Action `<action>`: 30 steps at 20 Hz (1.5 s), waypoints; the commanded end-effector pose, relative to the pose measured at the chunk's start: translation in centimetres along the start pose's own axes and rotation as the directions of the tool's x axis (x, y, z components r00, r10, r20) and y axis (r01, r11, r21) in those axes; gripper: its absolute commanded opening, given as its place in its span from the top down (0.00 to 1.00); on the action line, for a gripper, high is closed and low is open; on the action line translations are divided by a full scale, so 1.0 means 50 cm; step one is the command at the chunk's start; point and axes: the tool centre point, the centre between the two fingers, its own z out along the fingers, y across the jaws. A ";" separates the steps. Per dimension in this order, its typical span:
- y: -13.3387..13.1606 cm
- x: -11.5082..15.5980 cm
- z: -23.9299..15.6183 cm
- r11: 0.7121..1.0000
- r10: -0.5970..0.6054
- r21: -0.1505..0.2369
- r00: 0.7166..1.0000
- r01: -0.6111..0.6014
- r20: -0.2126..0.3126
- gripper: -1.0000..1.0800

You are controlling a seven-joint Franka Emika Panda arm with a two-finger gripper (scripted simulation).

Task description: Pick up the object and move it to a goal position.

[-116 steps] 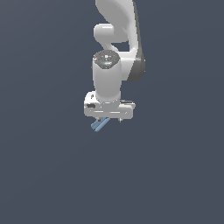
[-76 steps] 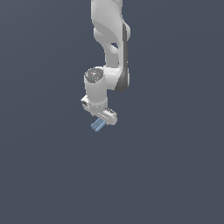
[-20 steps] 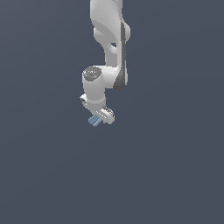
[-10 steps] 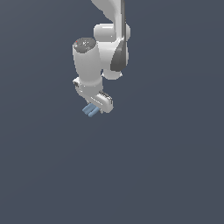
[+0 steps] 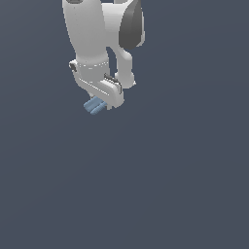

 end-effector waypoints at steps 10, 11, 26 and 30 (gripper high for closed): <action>-0.004 0.028 -0.231 1.000 -0.001 -0.001 1.000 0.001 0.001 1.00; -0.005 0.030 -0.249 1.000 -0.001 0.000 1.000 0.001 0.001 1.00; -0.013 0.057 -0.411 1.000 -0.003 0.000 1.000 0.003 0.001 1.00; -0.014 0.060 -0.423 1.000 -0.003 0.000 1.000 0.003 0.001 1.00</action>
